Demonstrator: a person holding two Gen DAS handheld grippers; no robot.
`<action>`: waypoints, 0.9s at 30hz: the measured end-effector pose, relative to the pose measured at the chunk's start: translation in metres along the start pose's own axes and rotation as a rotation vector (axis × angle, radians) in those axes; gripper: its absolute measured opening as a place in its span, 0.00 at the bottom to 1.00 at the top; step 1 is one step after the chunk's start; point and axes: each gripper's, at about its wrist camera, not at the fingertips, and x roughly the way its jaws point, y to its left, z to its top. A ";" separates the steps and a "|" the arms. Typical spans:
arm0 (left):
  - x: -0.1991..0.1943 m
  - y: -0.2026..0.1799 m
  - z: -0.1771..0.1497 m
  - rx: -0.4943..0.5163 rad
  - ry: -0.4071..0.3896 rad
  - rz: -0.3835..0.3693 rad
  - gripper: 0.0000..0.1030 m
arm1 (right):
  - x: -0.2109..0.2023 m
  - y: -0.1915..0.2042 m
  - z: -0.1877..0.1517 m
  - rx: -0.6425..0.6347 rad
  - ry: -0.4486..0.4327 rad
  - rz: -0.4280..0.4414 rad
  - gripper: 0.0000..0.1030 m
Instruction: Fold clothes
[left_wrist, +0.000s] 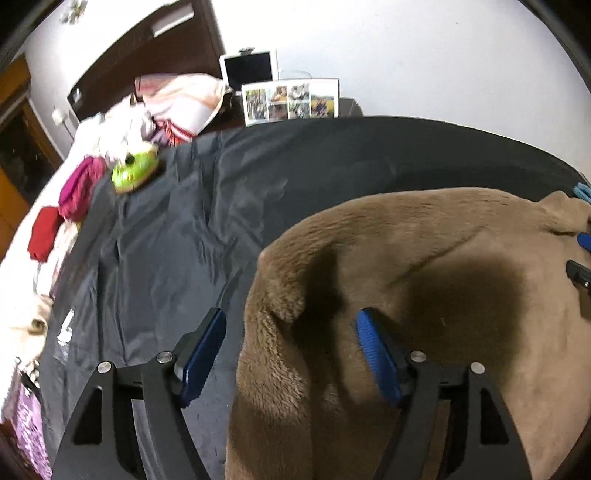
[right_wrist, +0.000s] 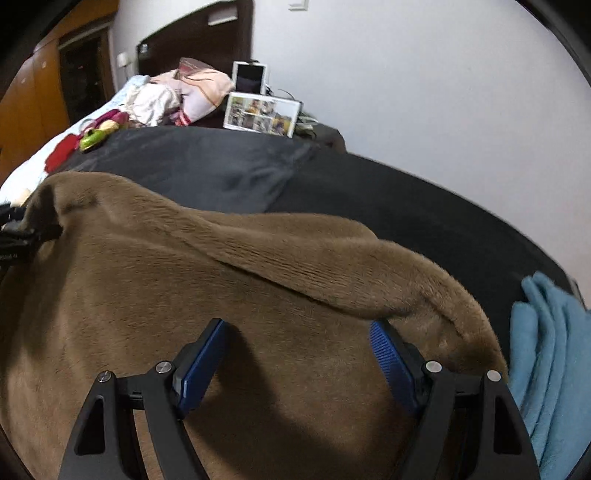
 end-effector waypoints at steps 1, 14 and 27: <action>0.002 0.005 0.000 -0.018 0.005 -0.024 0.75 | 0.003 -0.002 -0.001 0.008 0.009 0.004 0.79; -0.092 0.070 -0.076 -0.109 -0.051 -0.049 0.76 | -0.003 -0.005 -0.003 0.021 -0.022 -0.050 0.87; -0.183 0.050 -0.224 -0.023 -0.020 -0.268 0.78 | -0.131 0.054 -0.034 -0.170 -0.265 -0.100 0.87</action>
